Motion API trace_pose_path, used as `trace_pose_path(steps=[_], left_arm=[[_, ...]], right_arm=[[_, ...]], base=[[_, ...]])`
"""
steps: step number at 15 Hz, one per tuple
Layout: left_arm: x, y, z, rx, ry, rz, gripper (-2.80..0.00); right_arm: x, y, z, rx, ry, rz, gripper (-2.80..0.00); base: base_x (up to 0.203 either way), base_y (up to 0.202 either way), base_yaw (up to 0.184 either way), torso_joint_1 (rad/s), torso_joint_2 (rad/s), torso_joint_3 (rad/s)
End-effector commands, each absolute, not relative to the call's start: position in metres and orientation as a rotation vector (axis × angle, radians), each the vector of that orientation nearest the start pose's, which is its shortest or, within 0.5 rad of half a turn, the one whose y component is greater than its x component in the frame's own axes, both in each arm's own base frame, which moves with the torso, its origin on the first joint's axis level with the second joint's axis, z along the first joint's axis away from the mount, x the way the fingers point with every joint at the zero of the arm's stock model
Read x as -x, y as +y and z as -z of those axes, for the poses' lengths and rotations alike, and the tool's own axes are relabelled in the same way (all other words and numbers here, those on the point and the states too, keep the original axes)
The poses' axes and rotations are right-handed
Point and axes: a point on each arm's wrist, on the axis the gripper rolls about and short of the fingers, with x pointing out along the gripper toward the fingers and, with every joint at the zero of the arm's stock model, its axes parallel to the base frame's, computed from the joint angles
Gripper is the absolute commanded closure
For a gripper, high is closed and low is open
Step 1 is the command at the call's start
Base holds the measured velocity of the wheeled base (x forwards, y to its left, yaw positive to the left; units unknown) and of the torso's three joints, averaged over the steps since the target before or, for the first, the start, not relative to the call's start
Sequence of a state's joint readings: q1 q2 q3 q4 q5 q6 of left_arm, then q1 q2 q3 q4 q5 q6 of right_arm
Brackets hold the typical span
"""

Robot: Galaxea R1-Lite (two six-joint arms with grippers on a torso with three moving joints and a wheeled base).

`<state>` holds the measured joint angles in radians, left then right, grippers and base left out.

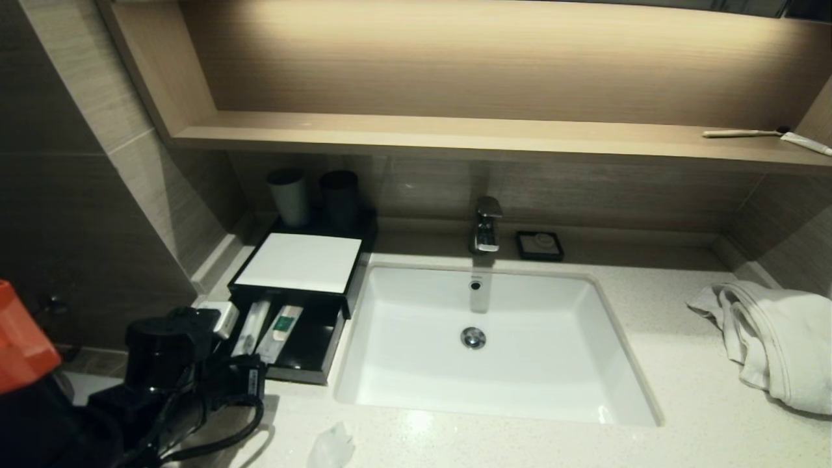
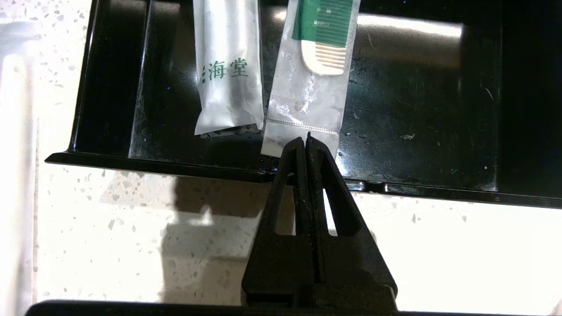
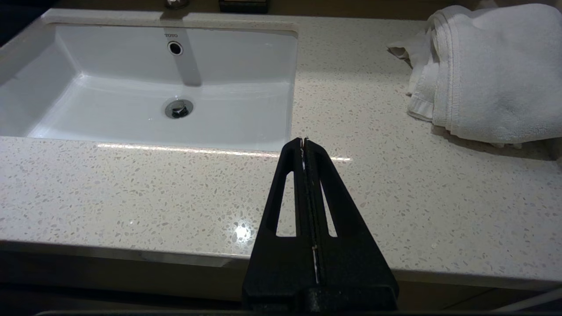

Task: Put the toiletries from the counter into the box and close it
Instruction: Open the drawer

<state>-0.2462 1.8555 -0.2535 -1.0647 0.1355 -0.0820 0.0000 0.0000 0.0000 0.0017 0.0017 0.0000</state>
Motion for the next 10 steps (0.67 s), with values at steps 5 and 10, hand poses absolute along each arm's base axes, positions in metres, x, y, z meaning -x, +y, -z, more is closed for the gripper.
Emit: trace_pose_path(steps=[5,10], left_arm=[[-0.225,-0.055,-0.06,-0.022,0.536,0.092,0.0],[-0.217,-0.057,-0.06,-0.027,0.543,0.107,0.0]], right_arm=[[0.023,0.0,-0.075,0.0,0.002,-0.003,0.0],[0.023,0.0,-0.075,0.0,0.002,-0.002,0.0]], base=[[0.0,0.0,0.0,0.0,0.0,0.0],[0.0,0.0,0.0,0.0,0.0,0.0]])
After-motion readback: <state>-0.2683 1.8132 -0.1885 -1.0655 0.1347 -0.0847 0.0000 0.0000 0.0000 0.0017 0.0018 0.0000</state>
